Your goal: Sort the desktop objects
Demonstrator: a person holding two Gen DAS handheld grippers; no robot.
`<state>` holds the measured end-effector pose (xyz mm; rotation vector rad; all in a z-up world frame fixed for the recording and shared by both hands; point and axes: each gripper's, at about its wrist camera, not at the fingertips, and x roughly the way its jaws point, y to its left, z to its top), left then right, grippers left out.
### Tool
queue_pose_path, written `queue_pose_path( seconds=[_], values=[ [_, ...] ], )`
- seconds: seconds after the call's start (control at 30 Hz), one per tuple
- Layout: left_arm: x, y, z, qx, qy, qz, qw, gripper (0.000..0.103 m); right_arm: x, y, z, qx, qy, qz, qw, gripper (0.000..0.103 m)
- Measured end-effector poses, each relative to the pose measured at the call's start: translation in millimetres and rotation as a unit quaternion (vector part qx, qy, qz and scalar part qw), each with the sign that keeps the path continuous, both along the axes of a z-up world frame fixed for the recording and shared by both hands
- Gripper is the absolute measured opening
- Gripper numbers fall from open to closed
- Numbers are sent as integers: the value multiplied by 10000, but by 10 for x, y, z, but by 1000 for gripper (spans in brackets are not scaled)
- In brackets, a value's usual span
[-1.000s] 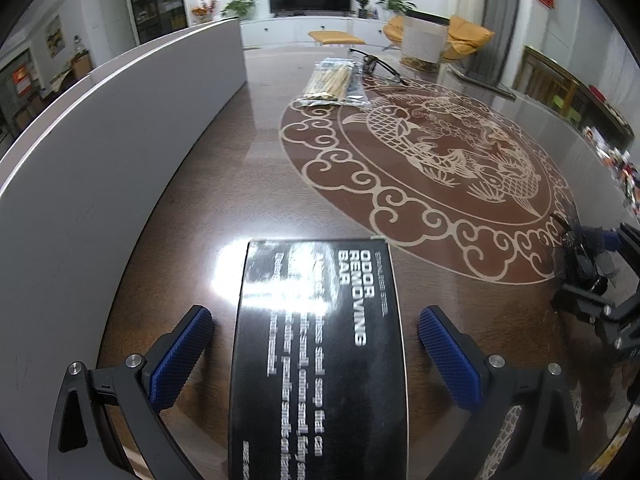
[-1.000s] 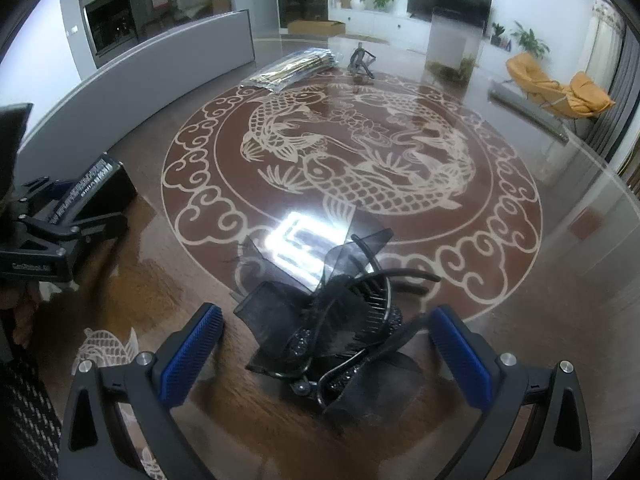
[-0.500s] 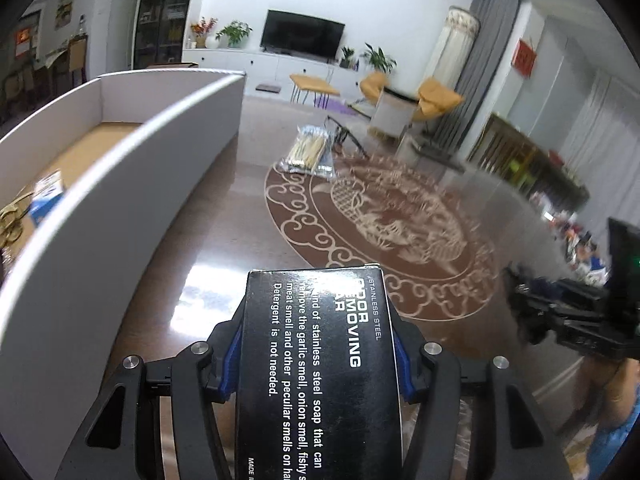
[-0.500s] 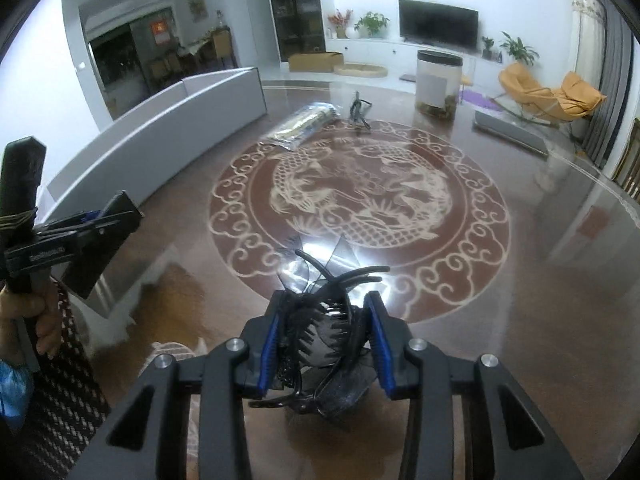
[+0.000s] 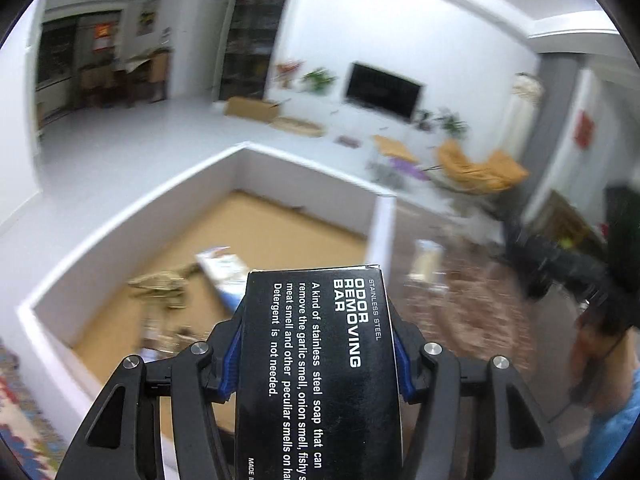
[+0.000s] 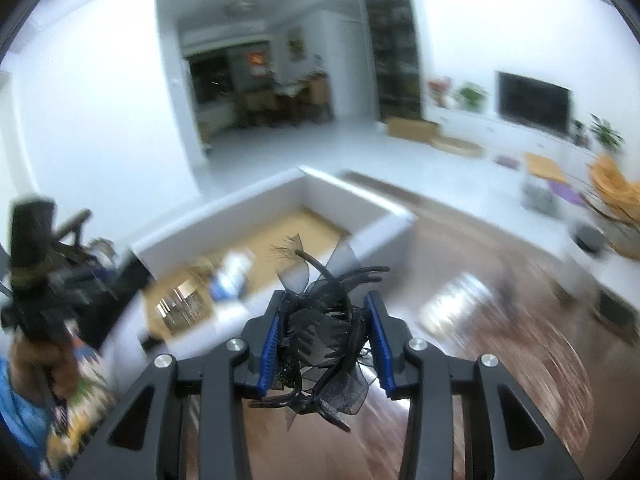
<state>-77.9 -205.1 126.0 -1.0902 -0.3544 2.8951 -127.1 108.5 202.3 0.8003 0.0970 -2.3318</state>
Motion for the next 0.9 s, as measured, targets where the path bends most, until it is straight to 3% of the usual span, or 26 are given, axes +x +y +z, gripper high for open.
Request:
queue_pose_path(
  seconds=[0.13,0.17,0.2,0.33,0.4,0.43,0.47,0.6,0.7,0.73,0.83,0.9],
  values=[
    [-254,-321,-273,-72,-542,265,9982,58,-432,-884,15,118,-15,434,9990,40],
    [-318,-361,-365,-117,-702,287,9970,58,-627,-1263,-120,390,-120,558,9976,40],
    [-387,-393,-460,-156,-874,288,9956,58,-627,-1263,-120,390,-120,558,9976,40],
    [-542,-415,-631,-208,-1289,268,9911,59,-991,-1789,-611,1038,-475,581,9918,42],
    [-573,-390,-683,-282,-1433,287,9889,61,-1110,-1897,-793,1237,-617,514,9891,54],
    [-559,-359,-701,-274,-1462,283,9885,71,-1183,-1944,-895,1324,-789,439,9871,74],
    [-549,-346,-696,-307,-1460,312,9883,80,-1227,-1955,-942,1337,-851,369,9867,86],
    [-457,-255,-629,-570,-1219,491,9897,83,-1171,-1694,-829,927,-682,100,9933,88],
    [-292,-100,-491,-598,-919,566,9924,83,-1066,-1488,-725,815,-532,26,9953,98],
    [-220,-11,-418,-572,-761,511,9941,83,-971,-1319,-673,745,-435,-14,9963,103],
    [22,432,-178,-609,-203,107,9979,84,-676,-762,-637,752,-193,-184,9968,103],
    [158,805,-48,-689,119,-311,9971,89,-465,-367,-731,910,-137,-359,9951,103]
  ],
)
